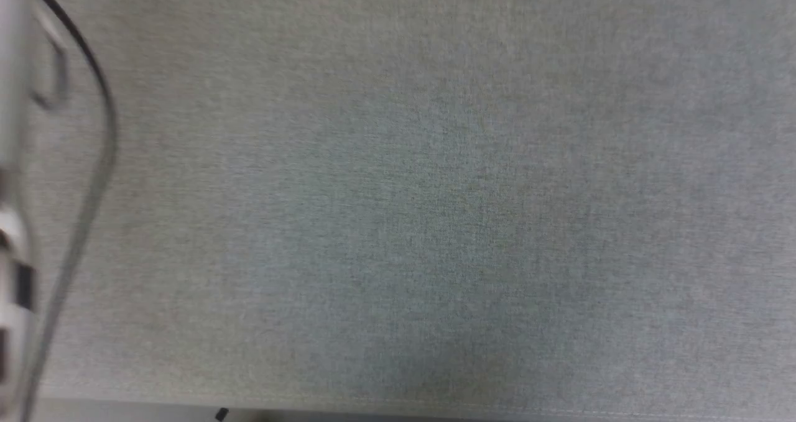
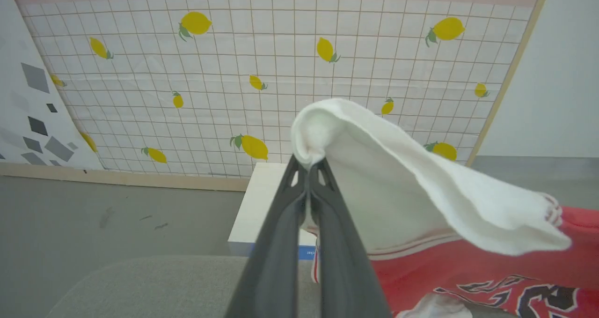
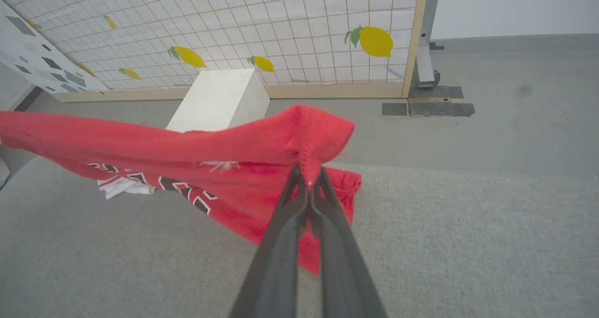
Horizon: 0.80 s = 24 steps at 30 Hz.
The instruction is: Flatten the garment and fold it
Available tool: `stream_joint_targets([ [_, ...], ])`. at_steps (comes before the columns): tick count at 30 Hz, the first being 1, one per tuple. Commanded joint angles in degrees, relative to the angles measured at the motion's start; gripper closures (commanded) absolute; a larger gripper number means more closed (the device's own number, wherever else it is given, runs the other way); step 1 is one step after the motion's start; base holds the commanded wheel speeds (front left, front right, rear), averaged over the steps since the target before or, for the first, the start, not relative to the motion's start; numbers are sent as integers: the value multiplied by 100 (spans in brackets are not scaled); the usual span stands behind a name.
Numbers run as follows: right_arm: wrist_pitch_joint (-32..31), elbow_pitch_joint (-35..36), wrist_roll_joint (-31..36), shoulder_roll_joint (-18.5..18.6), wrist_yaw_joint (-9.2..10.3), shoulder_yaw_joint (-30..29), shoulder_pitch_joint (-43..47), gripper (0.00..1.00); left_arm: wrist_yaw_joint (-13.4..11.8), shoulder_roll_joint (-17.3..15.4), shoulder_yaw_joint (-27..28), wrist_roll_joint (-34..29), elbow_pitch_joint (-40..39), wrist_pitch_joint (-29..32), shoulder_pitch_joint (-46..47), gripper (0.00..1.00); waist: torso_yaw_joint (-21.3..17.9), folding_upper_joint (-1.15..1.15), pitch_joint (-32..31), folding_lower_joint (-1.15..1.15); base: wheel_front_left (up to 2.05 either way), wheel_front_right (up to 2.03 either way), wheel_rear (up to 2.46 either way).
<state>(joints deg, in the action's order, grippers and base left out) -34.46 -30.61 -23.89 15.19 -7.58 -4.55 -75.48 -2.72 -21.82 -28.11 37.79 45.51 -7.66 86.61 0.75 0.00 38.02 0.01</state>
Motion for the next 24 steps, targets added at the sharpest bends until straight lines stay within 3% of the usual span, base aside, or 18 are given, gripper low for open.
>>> stream_joint_targets([
  [1, 123, 50, -234, 67, 9, 145, 408, 100, 58, 37, -24, 58, 32, -113, -437, 100, 158, 0, -628, -1, 0, 0, 0],
  [7, 628, 334, -897, 363, 9, 700, 2067, 100, 235, 208, -126, 337, -73, -415, -2100, 100, 332, 0, -1597, -1, 0, 0, 0],
  [12, 867, 548, -1358, 409, 9, 901, 3485, 100, 230, 342, -209, 610, -374, -475, -3592, 100, 442, 0, -2298, -1, 0, 0, 0],
  [24, 1122, 1044, -1696, 296, 9, 770, 6000, 100, -269, 278, -46, 1644, -1780, -15, -6854, 100, 418, 0, -3283, -1, 0, 0, 0],
])
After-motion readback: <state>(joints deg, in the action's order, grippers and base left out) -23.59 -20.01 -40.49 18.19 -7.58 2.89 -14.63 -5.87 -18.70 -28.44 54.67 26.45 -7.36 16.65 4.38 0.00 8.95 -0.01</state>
